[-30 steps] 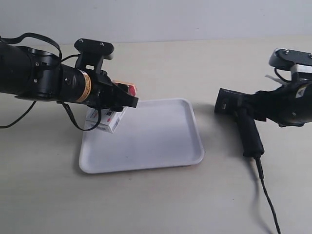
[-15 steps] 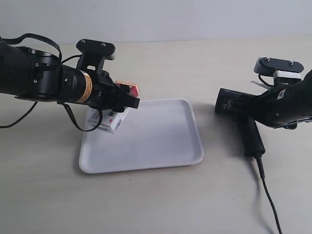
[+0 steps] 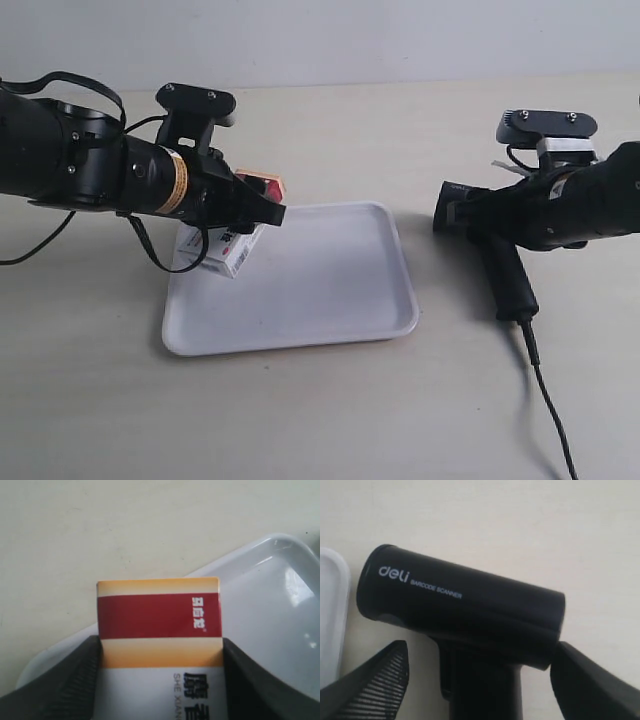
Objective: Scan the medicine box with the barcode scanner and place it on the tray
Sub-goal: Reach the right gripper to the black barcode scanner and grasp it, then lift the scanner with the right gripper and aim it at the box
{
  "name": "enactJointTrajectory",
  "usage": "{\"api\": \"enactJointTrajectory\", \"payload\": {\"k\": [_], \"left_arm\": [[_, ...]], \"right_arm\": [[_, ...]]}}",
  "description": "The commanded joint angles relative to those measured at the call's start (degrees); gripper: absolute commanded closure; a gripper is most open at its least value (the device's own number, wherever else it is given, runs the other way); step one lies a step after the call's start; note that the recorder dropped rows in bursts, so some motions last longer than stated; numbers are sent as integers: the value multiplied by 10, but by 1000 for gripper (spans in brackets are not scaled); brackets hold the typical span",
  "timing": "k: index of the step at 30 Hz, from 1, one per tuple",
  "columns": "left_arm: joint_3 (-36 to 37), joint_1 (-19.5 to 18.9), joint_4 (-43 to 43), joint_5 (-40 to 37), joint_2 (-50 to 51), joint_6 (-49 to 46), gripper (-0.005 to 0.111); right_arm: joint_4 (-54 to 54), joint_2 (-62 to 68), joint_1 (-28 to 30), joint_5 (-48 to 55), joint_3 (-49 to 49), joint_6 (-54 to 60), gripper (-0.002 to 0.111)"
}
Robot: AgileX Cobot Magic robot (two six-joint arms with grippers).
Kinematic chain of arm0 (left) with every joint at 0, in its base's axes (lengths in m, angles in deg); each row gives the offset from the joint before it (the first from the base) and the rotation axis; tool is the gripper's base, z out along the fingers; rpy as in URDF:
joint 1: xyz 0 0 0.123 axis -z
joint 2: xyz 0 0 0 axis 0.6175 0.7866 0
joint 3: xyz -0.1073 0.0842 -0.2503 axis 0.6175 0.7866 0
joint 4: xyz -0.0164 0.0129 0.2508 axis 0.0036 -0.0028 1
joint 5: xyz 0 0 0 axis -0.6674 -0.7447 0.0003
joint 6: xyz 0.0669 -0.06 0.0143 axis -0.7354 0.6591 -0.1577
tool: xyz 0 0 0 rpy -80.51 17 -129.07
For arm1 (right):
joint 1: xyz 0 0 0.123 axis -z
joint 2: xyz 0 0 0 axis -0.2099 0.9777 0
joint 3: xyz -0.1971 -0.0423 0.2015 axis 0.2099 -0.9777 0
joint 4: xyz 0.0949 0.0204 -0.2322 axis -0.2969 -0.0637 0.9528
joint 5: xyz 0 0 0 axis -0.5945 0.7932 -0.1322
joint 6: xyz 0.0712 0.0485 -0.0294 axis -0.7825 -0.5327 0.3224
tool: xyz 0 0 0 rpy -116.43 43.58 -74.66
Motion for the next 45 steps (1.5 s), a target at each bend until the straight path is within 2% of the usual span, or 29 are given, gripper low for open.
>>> {"api": "enactJointTrajectory", "payload": {"k": [1, 8, 16, 21, 24, 32, 34, 37, 40, 45], "left_arm": [[1, -2, 0, 2, -6, 0, 107], [1, -2, 11, 2, -6, 0, 107], [1, -2, 11, 2, -6, 0, 107], [1, -2, 11, 2, -6, 0, 107], [1, -2, 11, 2, -6, 0, 107], [1, -3, 11, 0, -6, 2, 107], [-4, -8, 9, -2, -6, 7, 107], [-14, -23, 9, -20, -6, 27, 107], [-19, -35, 9, -20, -6, 30, 107], [-19, -35, 9, -20, -6, 30, 107]], "right_arm": [[1, 13, 0, -10, 8, 6, 34], [1, 50, 0, -4, 8, 6, 35], [1, 50, 0, -35, 8, 6, 50], [0, 50, 0, -44, 8, 6, 51], [0, 50, 0, -47, 8, 7, 55], [0, 35, -1, -10, 8, 31, 102], [3, 17, -1, 13, 8, 32, 108], [9, -9, -8, 46, 7, 42, 108], [15, -19, -39, 49, 5, 52, 108], [15, -19, -58, 30, 5, 52, 108]]}}
